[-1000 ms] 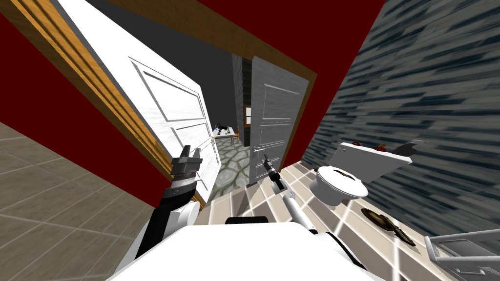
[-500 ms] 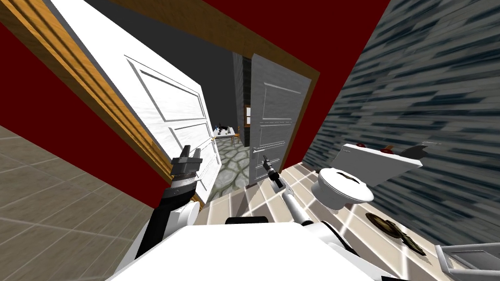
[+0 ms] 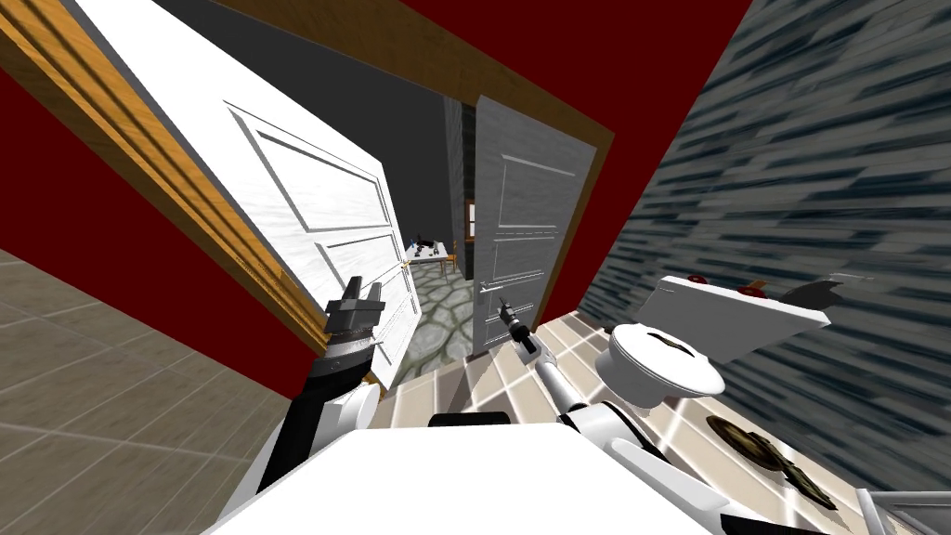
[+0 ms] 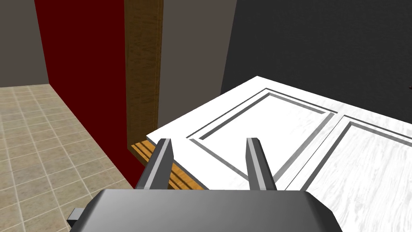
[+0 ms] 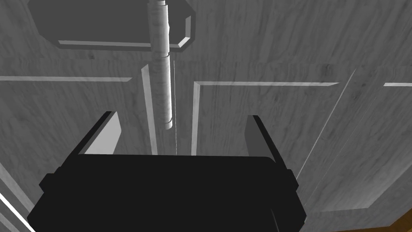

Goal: Push the door open

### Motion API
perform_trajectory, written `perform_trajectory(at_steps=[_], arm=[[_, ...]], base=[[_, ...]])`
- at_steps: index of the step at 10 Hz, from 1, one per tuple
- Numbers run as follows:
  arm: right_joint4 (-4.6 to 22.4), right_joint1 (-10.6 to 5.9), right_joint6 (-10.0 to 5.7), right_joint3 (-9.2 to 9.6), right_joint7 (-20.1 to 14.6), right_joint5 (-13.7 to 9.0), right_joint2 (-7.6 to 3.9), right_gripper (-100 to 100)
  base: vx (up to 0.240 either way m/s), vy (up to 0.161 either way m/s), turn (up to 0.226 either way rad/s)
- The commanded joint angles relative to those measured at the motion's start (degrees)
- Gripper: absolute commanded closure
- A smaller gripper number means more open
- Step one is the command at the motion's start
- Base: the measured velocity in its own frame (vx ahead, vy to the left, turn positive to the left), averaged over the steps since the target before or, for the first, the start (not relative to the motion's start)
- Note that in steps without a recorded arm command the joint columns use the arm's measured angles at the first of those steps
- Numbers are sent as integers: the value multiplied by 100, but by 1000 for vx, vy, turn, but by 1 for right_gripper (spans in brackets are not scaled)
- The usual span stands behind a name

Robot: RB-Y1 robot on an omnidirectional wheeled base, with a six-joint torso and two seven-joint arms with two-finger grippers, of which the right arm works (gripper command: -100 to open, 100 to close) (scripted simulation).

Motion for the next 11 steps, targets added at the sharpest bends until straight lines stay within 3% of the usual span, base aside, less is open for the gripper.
perform_trajectory(at_steps=[1,2,5,7,11], arm=[[286,-157,9,30,-142,58,-69,-100],[327,-157,9,30,-142,58,-69,-100],[752,-401,21,61,-291,139,-129,-100],[705,-379,20,37,-233,109,-105,-100],[748,-387,34,-30,-110,55,-49,-100]], base=[[60,-62,39],[38,-44,14],[30,-33,23],[62,-3,16],[212,58,37]])
